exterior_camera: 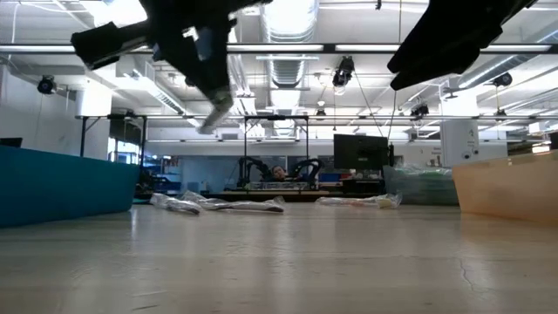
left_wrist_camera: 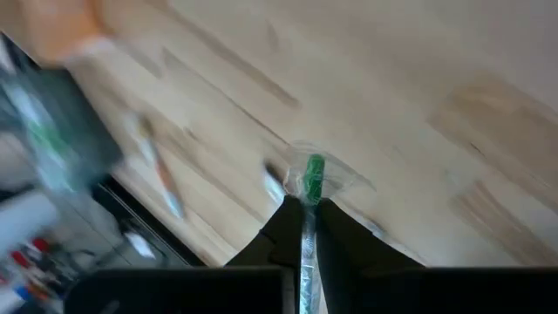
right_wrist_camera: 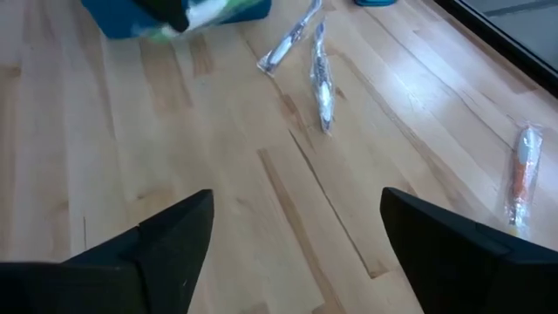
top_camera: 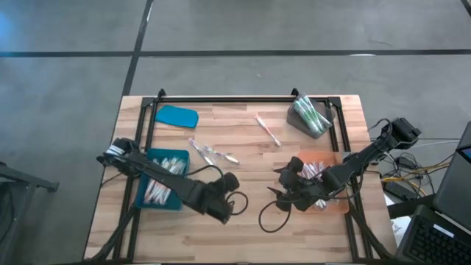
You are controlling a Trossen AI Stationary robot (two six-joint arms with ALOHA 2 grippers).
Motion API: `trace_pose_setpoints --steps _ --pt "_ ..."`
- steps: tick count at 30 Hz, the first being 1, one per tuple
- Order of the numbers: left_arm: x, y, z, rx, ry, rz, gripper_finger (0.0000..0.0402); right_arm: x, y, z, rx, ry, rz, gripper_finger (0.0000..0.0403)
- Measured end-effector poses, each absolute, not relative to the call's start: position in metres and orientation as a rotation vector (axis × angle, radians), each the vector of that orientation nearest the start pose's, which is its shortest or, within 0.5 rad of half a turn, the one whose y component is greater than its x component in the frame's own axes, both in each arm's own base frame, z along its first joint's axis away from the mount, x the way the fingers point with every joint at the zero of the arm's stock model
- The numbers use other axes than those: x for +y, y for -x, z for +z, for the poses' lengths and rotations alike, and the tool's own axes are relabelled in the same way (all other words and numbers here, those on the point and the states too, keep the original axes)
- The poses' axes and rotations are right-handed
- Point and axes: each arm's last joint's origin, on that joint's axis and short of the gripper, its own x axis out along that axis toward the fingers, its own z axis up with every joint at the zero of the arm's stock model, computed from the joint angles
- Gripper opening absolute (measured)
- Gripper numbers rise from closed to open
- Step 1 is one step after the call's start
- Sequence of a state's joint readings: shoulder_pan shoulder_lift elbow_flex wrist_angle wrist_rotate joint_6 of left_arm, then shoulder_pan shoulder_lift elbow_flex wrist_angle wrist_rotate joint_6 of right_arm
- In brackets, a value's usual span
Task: Pick & Place Toothbrushes
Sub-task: Put the green toothbrush into the black bin
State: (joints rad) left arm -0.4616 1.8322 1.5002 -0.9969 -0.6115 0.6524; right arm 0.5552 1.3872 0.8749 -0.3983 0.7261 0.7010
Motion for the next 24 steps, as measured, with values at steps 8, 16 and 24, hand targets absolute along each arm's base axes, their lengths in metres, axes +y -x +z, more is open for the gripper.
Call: trace_pose_setpoints --steps 8,16,24 --pt "-0.165 -0.340 0.249 0.991 -1.513 -0.375 0.0021 0.126 -0.241 0.226 0.608 -0.136 -0.390 0.0306" --pt "-0.179 -0.339 0.238 0.901 -1.854 -0.324 0.0021 0.126 -0.244 0.229 0.576 -0.165 -0.389 0.0295" --pt "-0.185 -0.343 0.221 0.809 -2.136 -0.183 0.0021 0.124 -0.251 0.234 0.512 -0.212 -0.389 0.0299"
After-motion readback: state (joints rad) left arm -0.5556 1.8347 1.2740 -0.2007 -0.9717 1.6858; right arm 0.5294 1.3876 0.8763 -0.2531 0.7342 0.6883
